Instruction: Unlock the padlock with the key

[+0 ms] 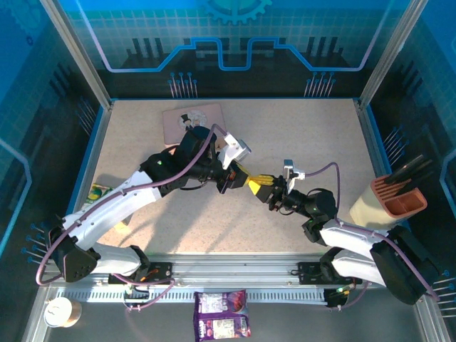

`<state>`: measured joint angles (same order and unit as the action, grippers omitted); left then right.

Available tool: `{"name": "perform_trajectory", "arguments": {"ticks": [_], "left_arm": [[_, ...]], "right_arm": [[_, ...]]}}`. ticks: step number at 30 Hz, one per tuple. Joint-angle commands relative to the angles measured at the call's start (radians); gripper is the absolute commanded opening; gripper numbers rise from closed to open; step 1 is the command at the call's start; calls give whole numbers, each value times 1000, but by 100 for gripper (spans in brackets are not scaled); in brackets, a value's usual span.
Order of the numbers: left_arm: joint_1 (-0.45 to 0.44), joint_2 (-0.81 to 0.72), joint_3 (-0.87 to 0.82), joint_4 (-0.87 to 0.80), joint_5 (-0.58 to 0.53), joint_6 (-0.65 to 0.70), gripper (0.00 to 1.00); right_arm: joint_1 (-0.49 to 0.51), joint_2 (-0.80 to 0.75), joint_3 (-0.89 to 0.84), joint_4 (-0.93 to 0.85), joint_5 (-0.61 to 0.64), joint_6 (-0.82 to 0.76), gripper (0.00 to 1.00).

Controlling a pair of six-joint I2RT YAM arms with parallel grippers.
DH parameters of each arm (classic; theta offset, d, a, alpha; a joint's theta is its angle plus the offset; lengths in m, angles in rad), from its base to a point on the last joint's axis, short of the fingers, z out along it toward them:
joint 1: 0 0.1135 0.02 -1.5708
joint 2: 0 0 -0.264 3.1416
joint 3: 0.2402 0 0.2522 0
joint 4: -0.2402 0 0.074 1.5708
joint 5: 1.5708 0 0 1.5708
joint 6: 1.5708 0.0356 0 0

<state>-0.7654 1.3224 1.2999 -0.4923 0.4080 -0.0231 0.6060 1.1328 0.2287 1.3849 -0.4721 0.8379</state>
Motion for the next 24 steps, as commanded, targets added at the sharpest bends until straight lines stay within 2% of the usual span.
{"name": "perform_trajectory", "arguments": {"ticks": [1,11,24], "left_arm": [[-6,-5,19,22,-24,14,0],[-2,-21,1,51,-46,6,0],[7,-45,-28,118,-62,-22,0]], "right_arm": [[22,-8,27,40,-27,-5,17],[23,-36,7,40,-7,-12,20],[34,-56,14,40,-2,-4,15]]}}
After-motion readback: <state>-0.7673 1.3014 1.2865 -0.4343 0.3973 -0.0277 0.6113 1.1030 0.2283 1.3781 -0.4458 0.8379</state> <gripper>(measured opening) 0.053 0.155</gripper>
